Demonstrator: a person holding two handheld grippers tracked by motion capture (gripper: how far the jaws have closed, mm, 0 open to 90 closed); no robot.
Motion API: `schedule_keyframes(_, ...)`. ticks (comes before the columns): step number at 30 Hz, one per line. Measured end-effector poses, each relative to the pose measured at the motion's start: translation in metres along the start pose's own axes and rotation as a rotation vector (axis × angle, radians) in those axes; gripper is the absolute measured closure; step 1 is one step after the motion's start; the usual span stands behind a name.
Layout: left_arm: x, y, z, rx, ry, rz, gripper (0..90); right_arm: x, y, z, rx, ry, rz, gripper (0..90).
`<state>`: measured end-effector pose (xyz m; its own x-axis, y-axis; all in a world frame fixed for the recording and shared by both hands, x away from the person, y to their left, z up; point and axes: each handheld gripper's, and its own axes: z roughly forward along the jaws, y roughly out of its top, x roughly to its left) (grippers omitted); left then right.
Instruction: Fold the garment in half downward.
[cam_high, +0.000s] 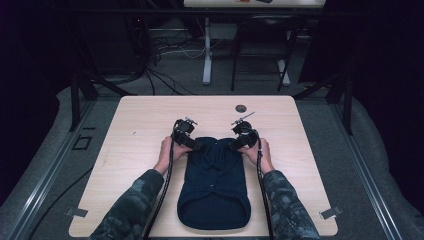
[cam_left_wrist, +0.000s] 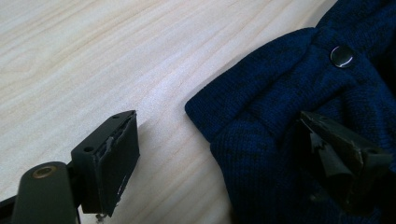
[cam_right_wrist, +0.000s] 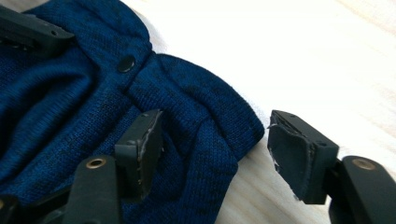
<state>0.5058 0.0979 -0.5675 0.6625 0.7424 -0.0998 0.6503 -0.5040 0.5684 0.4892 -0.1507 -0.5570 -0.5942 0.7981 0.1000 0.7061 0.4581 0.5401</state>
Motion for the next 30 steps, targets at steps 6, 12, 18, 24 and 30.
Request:
schedule_keyframes(6, -0.001, -0.001, 0.001, -0.001, 0.007, 0.007, 14.9, 0.001, -0.001, 0.004, 0.018, 0.003, -0.007, 41.6)
schedule_keyframes(12, -0.004, -0.003, 0.001, -0.015, 0.011, 0.027, 16.7, 0.001, -0.004, 0.002, 0.007, 0.030, -0.017, 52.3)
schedule_keyframes(18, -0.006, -0.004, -0.001, -0.027, -0.004, 0.038, 25.4, 0.003, -0.008, 0.002, -0.020, 0.049, -0.018, 61.0)
schedule_keyframes(24, -0.009, -0.007, -0.002, -0.054, -0.016, 0.037, 34.8, 0.005, -0.009, 0.002, -0.027, 0.046, -0.011, 64.6)
schedule_keyframes(30, -0.011, -0.007, -0.003, -0.055, -0.032, 0.030, 43.2, 0.004, -0.011, 0.003, -0.044, 0.067, 0.003, 68.2)
